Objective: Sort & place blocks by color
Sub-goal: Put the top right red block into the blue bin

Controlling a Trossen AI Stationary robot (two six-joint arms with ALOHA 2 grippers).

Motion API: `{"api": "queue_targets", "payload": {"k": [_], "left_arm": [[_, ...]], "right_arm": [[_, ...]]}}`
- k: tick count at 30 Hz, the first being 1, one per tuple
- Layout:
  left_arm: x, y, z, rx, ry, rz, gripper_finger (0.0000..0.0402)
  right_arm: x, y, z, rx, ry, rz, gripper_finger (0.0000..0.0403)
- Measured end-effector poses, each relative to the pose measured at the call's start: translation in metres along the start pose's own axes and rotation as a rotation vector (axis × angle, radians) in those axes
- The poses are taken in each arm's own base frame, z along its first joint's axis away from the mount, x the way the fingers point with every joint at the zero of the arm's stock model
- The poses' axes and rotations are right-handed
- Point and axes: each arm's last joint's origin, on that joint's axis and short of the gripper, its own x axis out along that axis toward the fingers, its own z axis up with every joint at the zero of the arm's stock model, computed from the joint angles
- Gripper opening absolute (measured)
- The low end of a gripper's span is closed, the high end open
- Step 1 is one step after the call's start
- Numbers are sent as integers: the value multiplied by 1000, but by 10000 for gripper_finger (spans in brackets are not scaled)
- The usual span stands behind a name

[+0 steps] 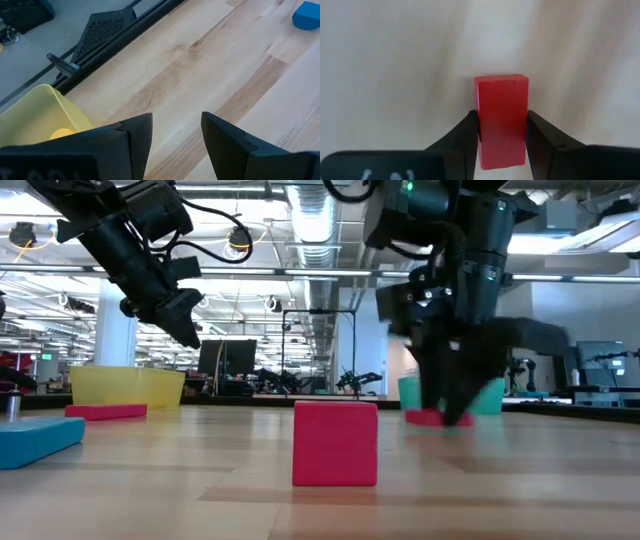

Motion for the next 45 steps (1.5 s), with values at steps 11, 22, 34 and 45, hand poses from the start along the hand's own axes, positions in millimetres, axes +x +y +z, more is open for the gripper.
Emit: {"api": "queue_targets", "payload": {"k": [11, 22, 34, 45], "left_arm": [[-5, -7, 5, 61, -89, 25, 161], [-16, -23, 26, 192, -319, -69, 161], [-21, -26, 41, 141, -462, -182, 161], [-1, -46, 45, 39, -499, -256, 161]], "right_arm": [[-77, -126, -70, 371, -253, -292, 129], [-75, -164, -177, 759, -617, -455, 131], [-50, -135, -176, 756, -1083, -414, 132], [-51, -137, -177, 733, -1087, -448, 133]]}}
